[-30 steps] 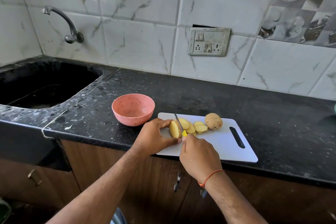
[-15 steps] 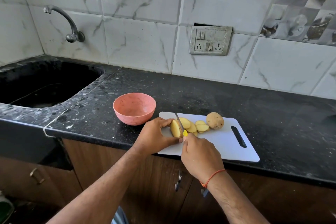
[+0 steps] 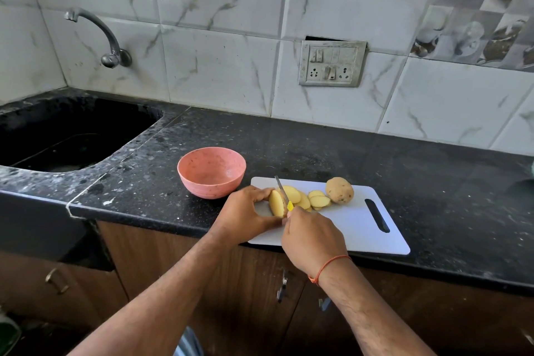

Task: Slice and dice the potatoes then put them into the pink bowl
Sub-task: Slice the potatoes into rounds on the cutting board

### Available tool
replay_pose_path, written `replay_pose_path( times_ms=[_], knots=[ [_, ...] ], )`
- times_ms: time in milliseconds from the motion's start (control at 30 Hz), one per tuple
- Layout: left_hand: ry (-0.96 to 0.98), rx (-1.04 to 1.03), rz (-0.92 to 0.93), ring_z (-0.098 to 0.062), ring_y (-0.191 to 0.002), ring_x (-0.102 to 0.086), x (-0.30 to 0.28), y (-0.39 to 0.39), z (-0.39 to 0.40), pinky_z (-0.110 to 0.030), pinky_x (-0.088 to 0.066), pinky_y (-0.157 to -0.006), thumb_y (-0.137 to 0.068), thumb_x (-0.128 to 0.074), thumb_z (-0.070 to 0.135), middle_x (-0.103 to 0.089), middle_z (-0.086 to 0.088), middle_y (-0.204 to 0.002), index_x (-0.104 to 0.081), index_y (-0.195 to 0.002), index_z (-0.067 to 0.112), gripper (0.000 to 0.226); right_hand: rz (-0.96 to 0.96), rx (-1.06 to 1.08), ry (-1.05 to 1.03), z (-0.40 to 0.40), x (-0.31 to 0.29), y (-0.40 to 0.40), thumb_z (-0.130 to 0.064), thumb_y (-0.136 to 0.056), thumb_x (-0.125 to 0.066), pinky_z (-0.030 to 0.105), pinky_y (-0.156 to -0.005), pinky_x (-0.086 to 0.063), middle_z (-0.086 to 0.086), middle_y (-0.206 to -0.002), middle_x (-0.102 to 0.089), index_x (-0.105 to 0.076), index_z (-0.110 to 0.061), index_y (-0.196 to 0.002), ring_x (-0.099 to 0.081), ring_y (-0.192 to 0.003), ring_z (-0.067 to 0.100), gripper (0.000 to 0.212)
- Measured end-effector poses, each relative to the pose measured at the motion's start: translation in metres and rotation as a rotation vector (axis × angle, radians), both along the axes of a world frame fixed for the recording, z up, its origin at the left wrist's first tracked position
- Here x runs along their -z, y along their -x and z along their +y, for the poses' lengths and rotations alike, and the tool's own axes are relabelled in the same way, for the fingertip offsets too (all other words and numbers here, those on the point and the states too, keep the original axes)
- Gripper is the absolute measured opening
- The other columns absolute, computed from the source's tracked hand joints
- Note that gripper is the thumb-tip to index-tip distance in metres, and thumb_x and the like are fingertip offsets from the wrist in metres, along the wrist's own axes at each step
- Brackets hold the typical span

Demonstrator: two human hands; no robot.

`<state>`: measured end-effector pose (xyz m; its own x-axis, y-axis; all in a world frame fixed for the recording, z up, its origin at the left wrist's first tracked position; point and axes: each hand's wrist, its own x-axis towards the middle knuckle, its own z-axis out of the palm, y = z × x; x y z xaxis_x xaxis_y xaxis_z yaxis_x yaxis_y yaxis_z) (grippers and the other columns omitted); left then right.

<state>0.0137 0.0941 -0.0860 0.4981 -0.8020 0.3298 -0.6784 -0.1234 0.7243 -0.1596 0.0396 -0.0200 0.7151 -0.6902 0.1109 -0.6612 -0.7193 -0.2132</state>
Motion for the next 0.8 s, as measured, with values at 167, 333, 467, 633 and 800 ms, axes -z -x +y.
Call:
replay_pose_path(
  times_ms=[167, 333, 467, 633, 800],
  knots=[
    [-0.009, -0.019, 0.008, 0.009, -0.109, -0.062, 0.004, -0.003, -0.002, -0.014, -0.048, -0.095, -0.064, -0.092, 0.064, -0.069, 0.023, -0.116, -0.075, -0.127, 0.035, 0.071, 0.017, -0.04, -0.045, 0.003, 0.004, 0.015, -0.037, -0.109, -0.036, 0.033, -0.065, -0.049, -0.003, -0.085, -0.06, -0.057, -0.022, -0.107, -0.061, -0.081, 0.015, 0.025],
    [-0.006, 0.004, -0.02, 0.005, -0.104, -0.064, 0.001, -0.002, 0.001, -0.02, -0.051, -0.091, -0.067, -0.086, 0.067, -0.069, 0.02, -0.109, -0.077, -0.122, 0.037, 0.063, 0.02, -0.055, -0.104, -0.004, -0.003, 0.007, -0.034, -0.108, -0.039, 0.031, -0.06, -0.038, -0.006, -0.078, -0.049, -0.05, -0.024, -0.094, -0.053, -0.079, 0.018, 0.02],
    [-0.011, -0.001, -0.033, 0.004, -0.104, -0.065, 0.002, -0.002, 0.0, -0.022, -0.053, -0.093, -0.068, -0.087, 0.065, -0.07, 0.02, -0.11, -0.076, -0.121, 0.039, 0.061, 0.026, -0.059, -0.088, -0.004, -0.005, 0.003, -0.033, -0.108, -0.041, 0.032, -0.065, -0.04, -0.002, -0.087, -0.055, -0.06, -0.02, -0.105, -0.054, -0.082, 0.019, 0.023],
    [-0.036, -0.027, -0.017, 0.008, -0.11, -0.063, 0.005, -0.004, -0.002, -0.014, -0.049, -0.096, -0.06, -0.083, 0.075, -0.068, 0.023, -0.117, -0.074, -0.131, 0.032, 0.084, 0.059, -0.058, -0.092, 0.001, 0.003, 0.017, -0.035, -0.109, -0.037, 0.034, -0.068, -0.047, 0.0, -0.088, -0.06, -0.058, -0.019, -0.11, -0.06, -0.085, 0.018, 0.026],
    [-0.016, -0.012, -0.031, 0.002, -0.102, -0.065, -0.001, 0.001, 0.002, -0.022, -0.052, -0.093, -0.067, -0.089, 0.064, -0.069, 0.017, -0.108, -0.077, -0.122, 0.036, 0.063, 0.06, -0.068, -0.135, -0.005, -0.008, 0.004, -0.03, -0.106, -0.042, 0.034, -0.071, -0.042, 0.004, -0.096, -0.063, -0.059, -0.022, -0.102, -0.056, -0.086, 0.023, 0.019]
  ],
)
